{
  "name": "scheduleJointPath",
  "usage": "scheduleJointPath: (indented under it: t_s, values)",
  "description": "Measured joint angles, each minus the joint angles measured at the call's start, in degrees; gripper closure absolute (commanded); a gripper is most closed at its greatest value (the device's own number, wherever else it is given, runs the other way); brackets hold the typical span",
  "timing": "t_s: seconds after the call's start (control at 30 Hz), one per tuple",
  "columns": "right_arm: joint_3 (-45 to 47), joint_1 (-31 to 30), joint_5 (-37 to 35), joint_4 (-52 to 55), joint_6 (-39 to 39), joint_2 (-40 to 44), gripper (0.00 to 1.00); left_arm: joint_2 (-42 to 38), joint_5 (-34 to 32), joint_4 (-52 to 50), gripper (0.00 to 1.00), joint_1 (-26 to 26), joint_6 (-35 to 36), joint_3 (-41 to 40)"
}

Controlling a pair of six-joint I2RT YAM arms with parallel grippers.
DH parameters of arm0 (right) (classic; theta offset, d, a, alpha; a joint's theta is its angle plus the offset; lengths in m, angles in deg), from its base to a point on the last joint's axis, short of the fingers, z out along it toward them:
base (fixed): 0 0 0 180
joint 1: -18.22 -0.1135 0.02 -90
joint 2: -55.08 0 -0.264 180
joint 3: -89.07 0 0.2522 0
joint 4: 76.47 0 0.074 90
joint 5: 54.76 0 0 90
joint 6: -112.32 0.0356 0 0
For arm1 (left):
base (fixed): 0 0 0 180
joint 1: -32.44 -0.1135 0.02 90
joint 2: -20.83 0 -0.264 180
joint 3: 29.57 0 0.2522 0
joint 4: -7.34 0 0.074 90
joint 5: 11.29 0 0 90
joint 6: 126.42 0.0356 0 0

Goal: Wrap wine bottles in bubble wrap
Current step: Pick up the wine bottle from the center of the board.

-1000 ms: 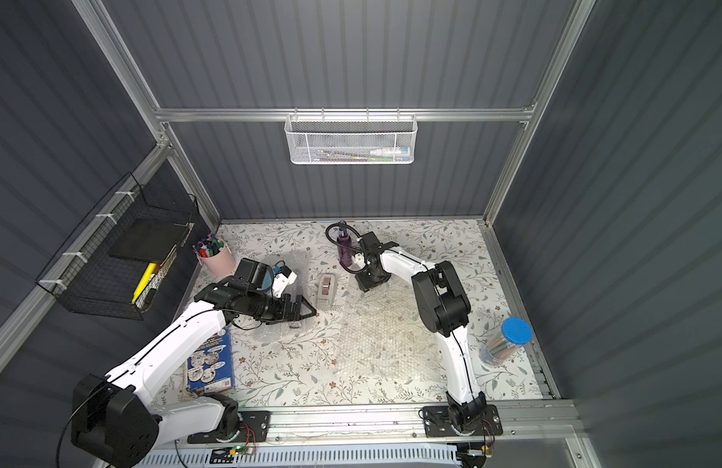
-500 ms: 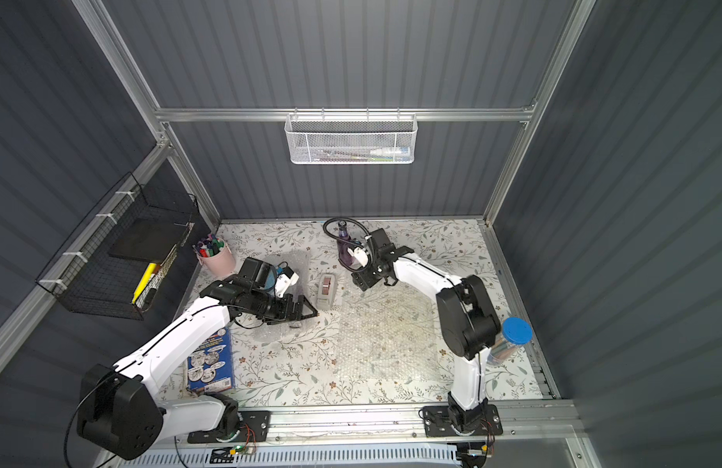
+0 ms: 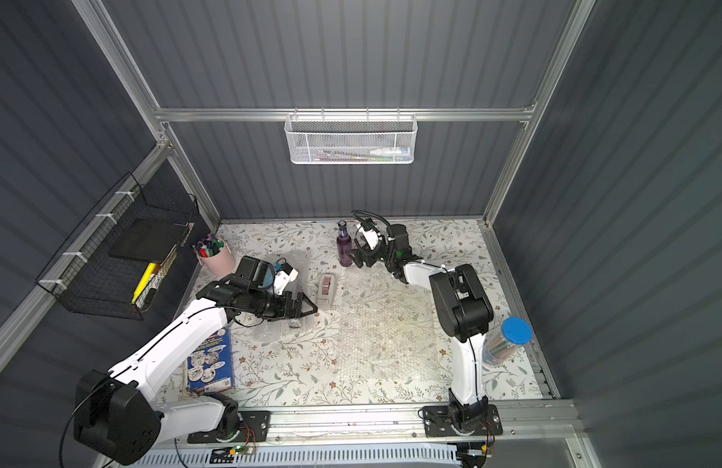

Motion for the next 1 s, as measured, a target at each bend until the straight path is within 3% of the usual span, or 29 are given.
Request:
scheduleJointPath:
  t_s: [0.2, 0.43, 0.7, 0.87, 1.0]
  values:
    - [-7.23, 0.11, 5.90, -9.92, 5.05, -7.41, 0.20, -0.44, -0.02, 2.25, 0.01, -0.22, -0.02, 0.94]
    - [-13.64, -0.35, 8.85, -11.87, 6.78, -9.44, 0.42, -0.76, -0.02, 3.43, 0.01, -0.96, -0.02, 1.18]
    - [-15.65, -1.16, 10.12, -8.63, 4.13, -10.40, 0.52, -0.79, 0.00, 3.43, 0.01, -1.25, -0.02, 1.20]
    - [-15.82, -1.42, 9.97, -6.97, 2.25, -10.49, 0.73, -0.79, 0.00, 3.37, 0.00, -1.36, 0.00, 1.20]
    - [-15.96, -1.42, 9.97, -6.75, 1.36, -10.49, 0.82, -0.79, 0.00, 3.37, 0.01, -1.36, 0.00, 1.20]
